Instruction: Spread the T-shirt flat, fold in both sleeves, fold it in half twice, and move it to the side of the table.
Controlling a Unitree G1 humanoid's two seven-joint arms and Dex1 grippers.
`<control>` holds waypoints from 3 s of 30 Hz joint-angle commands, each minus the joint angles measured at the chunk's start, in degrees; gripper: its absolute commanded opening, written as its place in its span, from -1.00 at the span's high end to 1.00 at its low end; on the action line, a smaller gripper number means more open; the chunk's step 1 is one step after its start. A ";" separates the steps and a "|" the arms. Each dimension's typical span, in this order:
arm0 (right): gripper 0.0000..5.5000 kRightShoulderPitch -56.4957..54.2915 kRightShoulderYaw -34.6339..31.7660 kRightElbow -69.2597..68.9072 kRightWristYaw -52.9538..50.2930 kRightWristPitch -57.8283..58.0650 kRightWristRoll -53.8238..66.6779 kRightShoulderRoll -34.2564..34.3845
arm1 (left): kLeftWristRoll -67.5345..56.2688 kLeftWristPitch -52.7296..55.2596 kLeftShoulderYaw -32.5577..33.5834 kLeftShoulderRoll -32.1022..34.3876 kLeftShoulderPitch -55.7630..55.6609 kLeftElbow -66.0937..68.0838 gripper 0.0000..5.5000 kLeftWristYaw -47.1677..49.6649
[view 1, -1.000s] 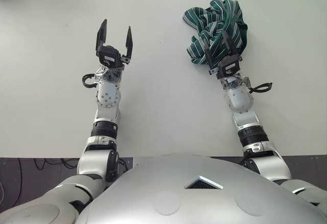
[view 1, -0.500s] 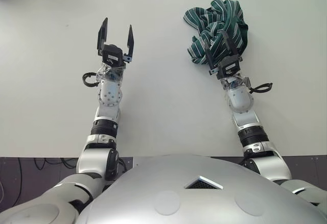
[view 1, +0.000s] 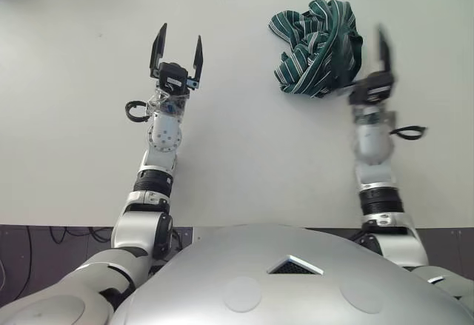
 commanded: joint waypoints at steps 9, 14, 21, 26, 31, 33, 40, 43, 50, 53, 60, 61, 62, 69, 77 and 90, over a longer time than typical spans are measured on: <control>0.09 -0.25 5.44 9.84 17.00 10.10 0.86 -7.63 | 1.81 0.94 -4.33 -3.86 -4.07 6.37 -0.17 0.47; 0.09 -4.01 11.66 13.66 26.63 6.56 -1.15 -11.04 | 1.80 0.51 -4.64 -4.22 -4.88 7.60 -0.17 0.75; 0.09 -2.10 19.95 4.92 45.84 8.57 2.26 -17.16 | 2.26 -1.41 -4.75 -3.55 -6.59 9.12 -0.17 1.26; 0.09 7.65 24.69 -16.53 62.24 17.32 18.07 -22.82 | 2.58 -2.17 -4.47 -3.27 -7.01 10.29 -0.17 1.96; 0.09 13.84 21.85 -31.41 69.20 27.68 33.30 -27.15 | 2.49 -2.39 -4.43 -3.18 -7.31 10.95 -0.17 2.19; 0.09 13.62 20.28 -31.70 68.71 29.10 33.81 -27.05 | 2.29 -2.53 -4.31 -3.02 -7.30 11.06 -0.17 2.14; 0.09 10.31 13.24 -28.17 64.87 29.85 35.63 -22.93 | -6.56 -0.76 -8.09 0.73 0.23 -1.25 -0.17 -13.50; 0.09 10.08 10.56 -27.56 63.20 29.68 36.23 -21.62 | -7.78 0.63 -12.16 5.46 5.58 -10.42 -0.17 -22.22; 0.09 9.25 6.67 -26.62 60.31 29.90 36.83 -19.02 | -2.51 16.12 -18.83 15.37 14.97 -30.68 -0.17 -35.49; 0.09 9.19 6.48 -26.66 59.43 29.97 36.60 -18.10 | -1.81 27.26 -20.70 15.99 16.25 -38.05 -0.17 -39.10; 0.09 8.57 6.73 -26.14 58.30 29.91 35.69 -16.47 | 0.23 43.46 -25.17 13.10 12.73 -41.81 -0.08 -42.09; 0.09 8.51 6.66 -26.11 58.37 29.94 35.62 -16.33 | 0.58 44.11 -25.55 12.93 12.12 -41.59 -0.03 -42.14; 0.09 8.47 6.61 -26.10 58.41 29.96 35.51 -16.17 | 0.83 44.52 -25.88 12.82 11.64 -41.45 0.03 -42.18; 0.09 8.31 6.68 -25.76 58.19 29.93 35.12 -15.57 | 2.92 45.31 -27.93 10.96 7.23 -36.47 0.45 -41.38; 0.09 8.28 7.03 -25.27 57.91 29.61 35.07 -15.06 | 4.48 43.57 -29.37 8.16 2.84 -30.39 0.94 -39.13; 0.09 8.09 7.19 -24.21 57.60 29.19 34.72 -14.62 | 2.98 41.27 -28.65 8.61 3.72 -30.13 0.99 -38.99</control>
